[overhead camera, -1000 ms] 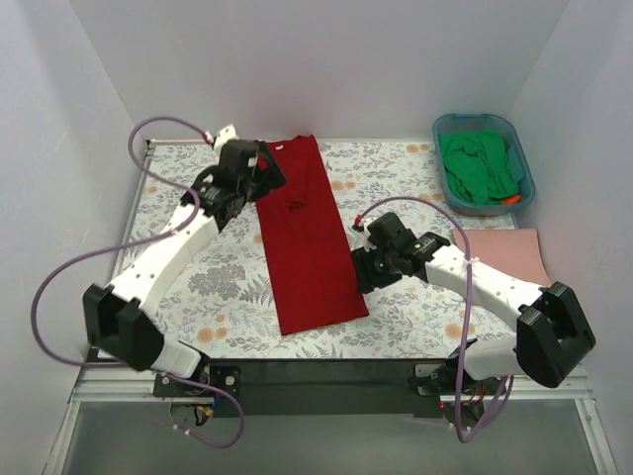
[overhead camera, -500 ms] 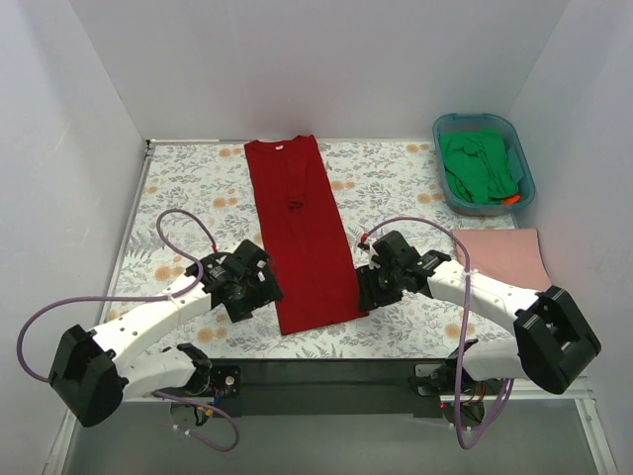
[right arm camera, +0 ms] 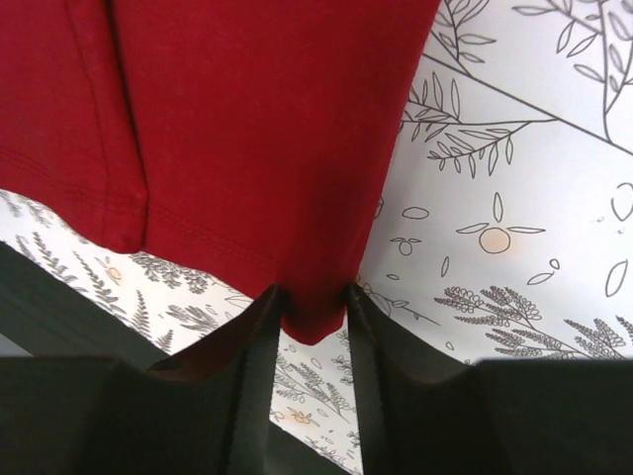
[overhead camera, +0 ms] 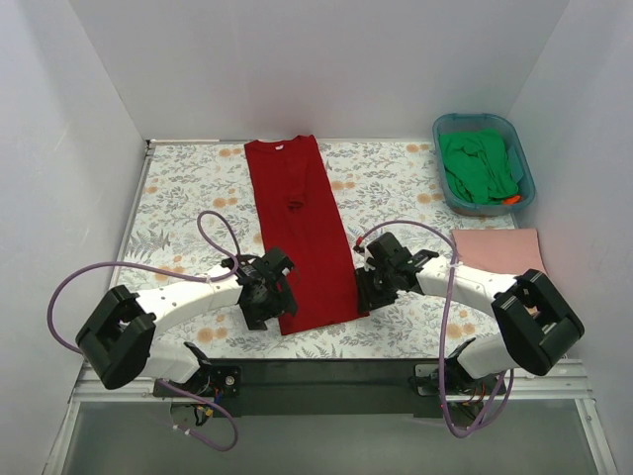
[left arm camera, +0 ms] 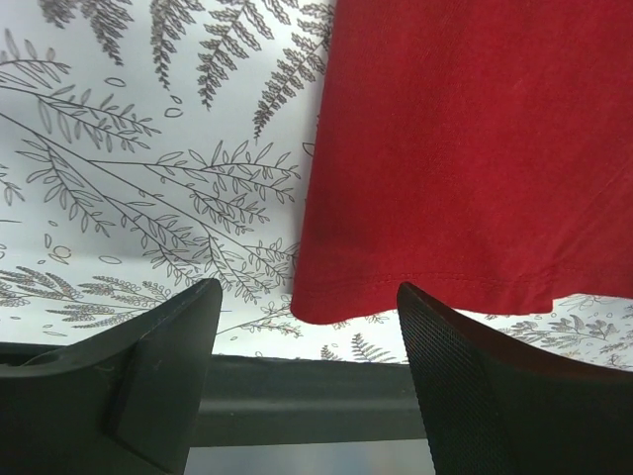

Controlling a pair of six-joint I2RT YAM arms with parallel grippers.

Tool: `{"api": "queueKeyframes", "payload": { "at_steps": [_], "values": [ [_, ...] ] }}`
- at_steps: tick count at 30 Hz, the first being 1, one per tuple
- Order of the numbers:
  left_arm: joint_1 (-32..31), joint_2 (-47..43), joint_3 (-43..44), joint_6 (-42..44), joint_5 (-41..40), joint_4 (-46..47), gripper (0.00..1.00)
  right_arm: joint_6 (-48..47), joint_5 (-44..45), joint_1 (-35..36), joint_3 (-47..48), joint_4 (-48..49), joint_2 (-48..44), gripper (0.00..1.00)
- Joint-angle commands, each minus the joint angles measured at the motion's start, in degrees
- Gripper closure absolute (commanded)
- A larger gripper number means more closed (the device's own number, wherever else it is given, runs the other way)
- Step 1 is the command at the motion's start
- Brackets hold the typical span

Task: Fold and stack the t-shirts
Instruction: Fold the tshirt

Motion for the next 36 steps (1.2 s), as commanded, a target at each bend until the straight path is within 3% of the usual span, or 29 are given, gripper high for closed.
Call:
{"api": "queueKeyframes", "payload": {
  "at_steps": [1,4,9,15,22,29,32,34,36],
  "values": [
    [-0.59,0.22,1.27,-0.56,1.88,0.67,0.3,0.03,-0.3,-0.45,-0.98,1.11,1.03,0.63],
    [-0.59,0.04,1.01,-0.65,1.88,-0.12,0.31,0.03,-0.21,-1.33,-2.13,1.11,0.77,0.69],
    [-0.59,1.09,1.01,-0.04,2.41,-0.56,0.33,-0.67,-0.91,-2.12,-2.83,1.11,0.15,0.99],
    [-0.68,2.06,0.92,0.32,3.11,0.14,0.38,-1.11,-1.53,-2.21,-2.92,1.29,0.77,0.99],
    [-0.68,4.43,0.22,0.93,5.22,1.45,0.53,-1.28,-1.88,-2.21,-3.1,1.55,0.77,0.99],
    [-0.94,6.98,0.22,1.99,6.72,2.51,0.57,-1.19,-1.88,-2.39,-3.62,1.46,0.33,0.99],
    [-1.11,7.25,-0.05,1.81,6.89,2.25,0.7,-1.19,-1.88,-2.39,-3.8,1.46,0.24,0.99],
    [-1.11,7.08,-0.22,1.55,6.54,1.73,0.92,-1.11,-1.79,-2.65,-3.89,1.2,0.24,0.99],
    [-1.11,6.64,-0.57,1.55,5.93,0.33,0.99,-1.11,-1.62,-2.91,-3.97,0.94,0.07,0.99]
  ]
}}
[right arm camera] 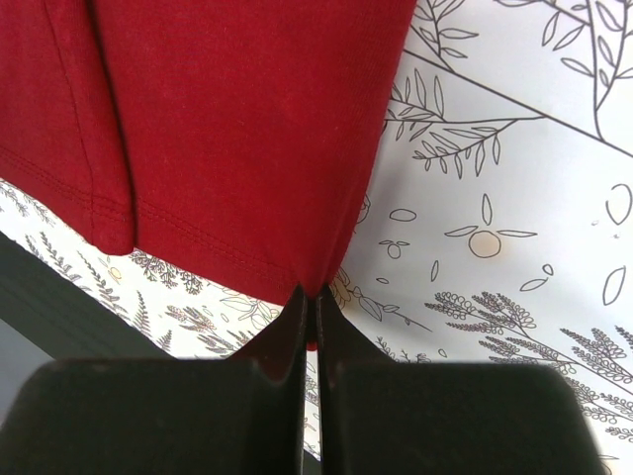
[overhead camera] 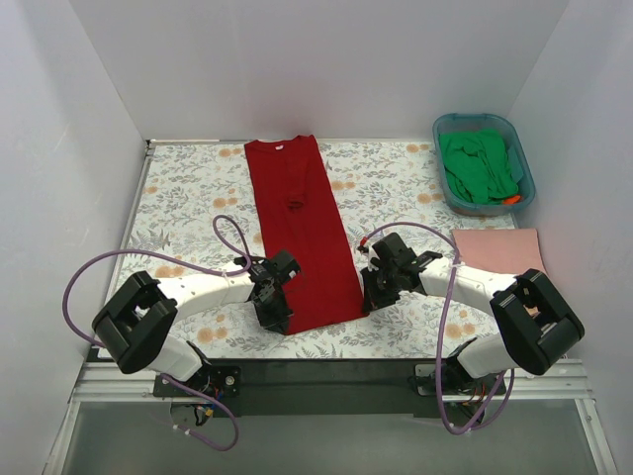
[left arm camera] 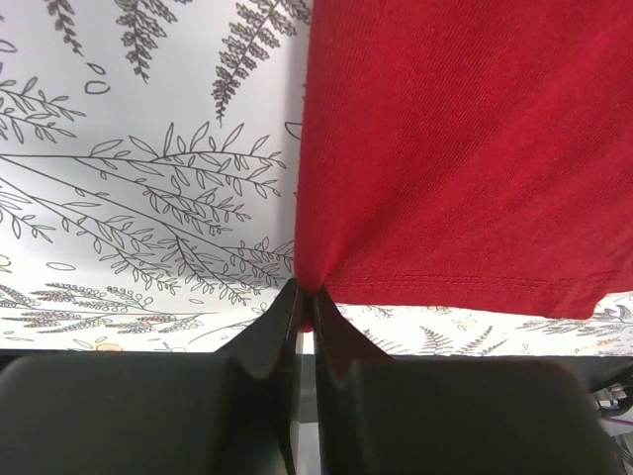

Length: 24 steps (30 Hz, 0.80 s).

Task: Fold and stack the t-shirts
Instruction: Fold the tshirt

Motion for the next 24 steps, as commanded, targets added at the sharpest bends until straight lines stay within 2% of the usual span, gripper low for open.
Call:
{"api": "queueKeyframes", "payload": {
  "at_steps": [1,8,17,23,24],
  "values": [
    [-0.35,-0.23,-0.42,-0.16,-0.89,-2.28,1.0,-0.89,1.25,-0.77,-1.72,-1.69,-0.28,0.99],
    [-0.35,-1.55,-0.51,0.19,-1.78,-5.01,1.0,-2.29,1.16,-1.57,-2.08,-3.97,-1.69,0.99],
    [-0.61,-8.66,-2.26,0.37,1.56,-10.9,1.0,-6.07,-1.73,-1.57,-0.93,-14.69,-6.17,0.99],
    [0.79,-8.58,2.47,1.51,0.42,-9.5,1.0,-6.78,-2.0,-1.83,9.07,-16.8,-3.37,0.99],
    [2.53,-8.32,3.35,2.64,0.42,-8.54,1.0,-6.78,-2.0,-2.09,10.74,-16.98,-2.49,0.99]
  ]
}}
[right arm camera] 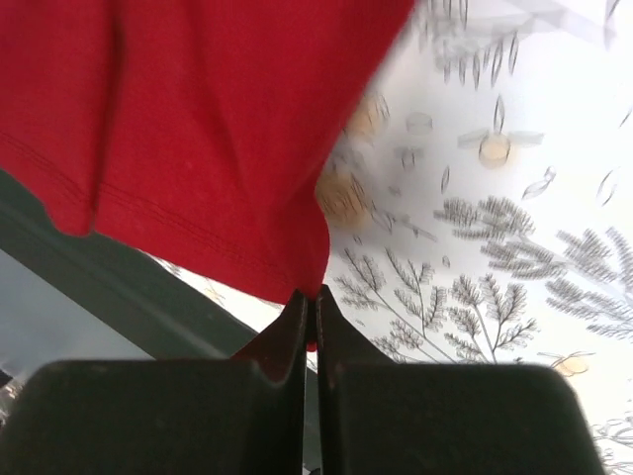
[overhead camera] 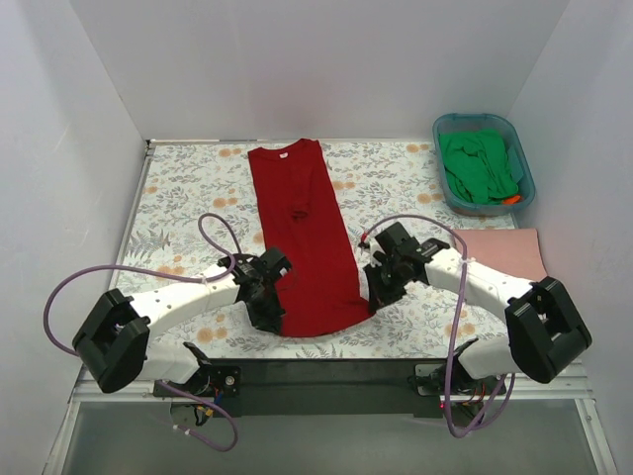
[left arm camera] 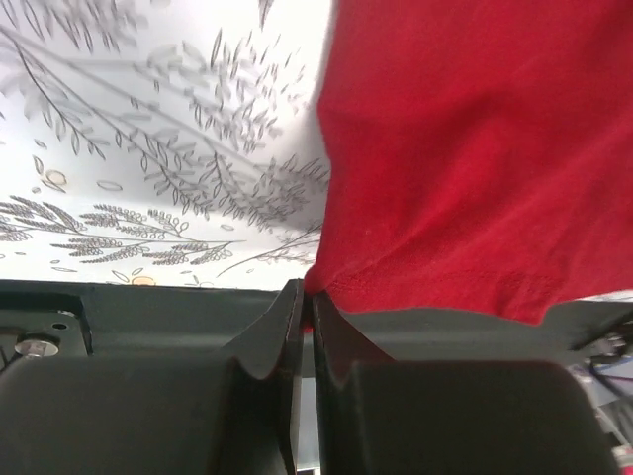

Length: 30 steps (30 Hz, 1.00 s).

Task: Fold and stack the t-shirts
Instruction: Fold the tshirt

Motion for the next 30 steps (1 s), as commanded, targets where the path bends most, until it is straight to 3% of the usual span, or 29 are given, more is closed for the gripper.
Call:
{"api": "queueKeyframes", "payload": {
  "at_steps": [1,9,14,19,30],
  "values": [
    [3.46,0.45,4.79,2.65,-0.87,-0.51,1.0,-2.1,0.18,-1.06,10.24,-2.75,2.47,0.99],
    [19.62,2.73,13.85,11.79,-6.22,6.24,1.0,-4.74,1.67,-3.79,30.03,-2.75,15.92,0.99],
    [21.93,8.43,17.37,17.51,-12.73,14.25,1.0,-7.2,3.52,-5.19,41.27,-2.4,24.97,0.99],
    [24.39,11.79,18.43,21.9,-18.69,22.25,1.0,-6.94,5.01,-6.78,46.39,0.4,30.07,0.99],
    [26.42,18.38,20.1,27.62,-19.33,32.09,1.0,-5.88,3.17,-10.12,51.41,5.42,37.2,0.99]
  ]
}}
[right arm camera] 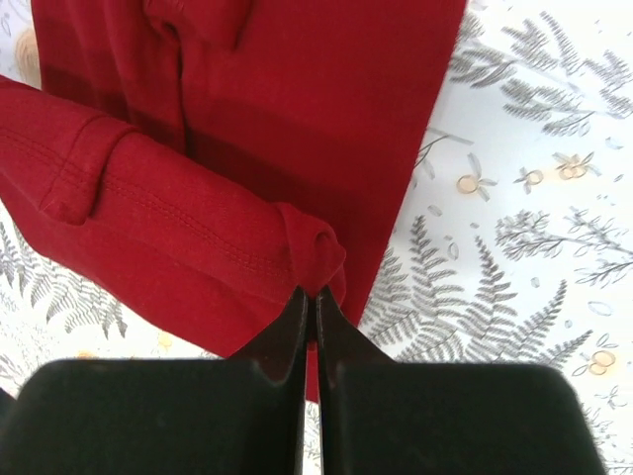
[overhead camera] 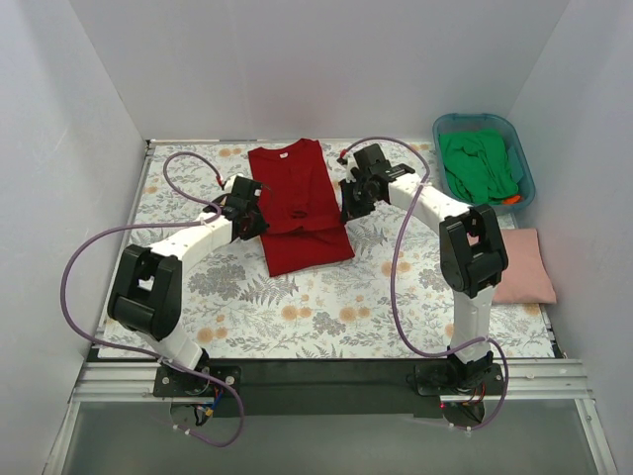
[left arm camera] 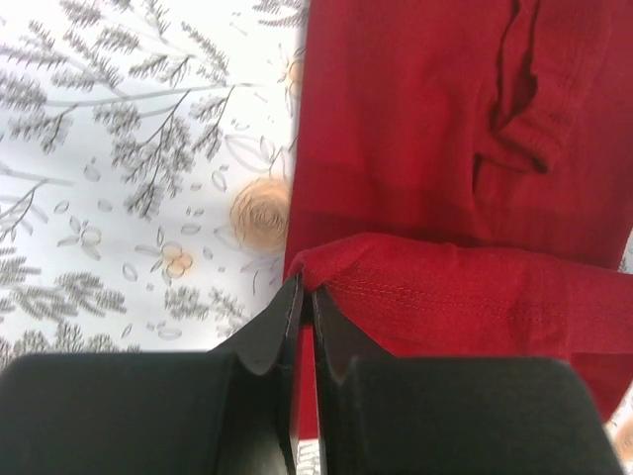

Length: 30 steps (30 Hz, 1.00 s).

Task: Fold and stack the t-shirts
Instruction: Fold the tshirt

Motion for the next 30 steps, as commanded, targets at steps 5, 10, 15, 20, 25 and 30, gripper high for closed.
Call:
{"api": "queueKeyframes", "payload": {
  "at_steps": [5,10,15,20,25,30],
  "values": [
    [0.6,2.72,3.14,4.39,-3.26,6.3,1.0,0.24,-0.74,-1.77,3.13,4.07,1.03,0.99],
    [1.13,4.3,2.89,4.48,-4.93,7.35,1.0,0.07,-0.74,-2.04,3.74,5.39,2.7,0.99],
    [2.09,4.48,1.74,2.64,-5.38,9.72,1.0,-0.02,-0.57,-2.21,3.92,7.23,4.37,0.99],
    [2.18,7.28,1.21,1.58,-4.85,11.83,1.0,-0.46,0.49,-2.39,3.74,9.34,5.78,0.99],
    [2.18,9.22,0.69,0.79,-5.11,13.68,1.0,-0.46,1.01,-2.74,3.57,10.66,6.66,0.99],
    [2.18,9.4,-0.19,0.0,-5.73,14.56,1.0,-0.29,0.49,-2.83,3.21,11.54,7.54,0.99]
  ]
}}
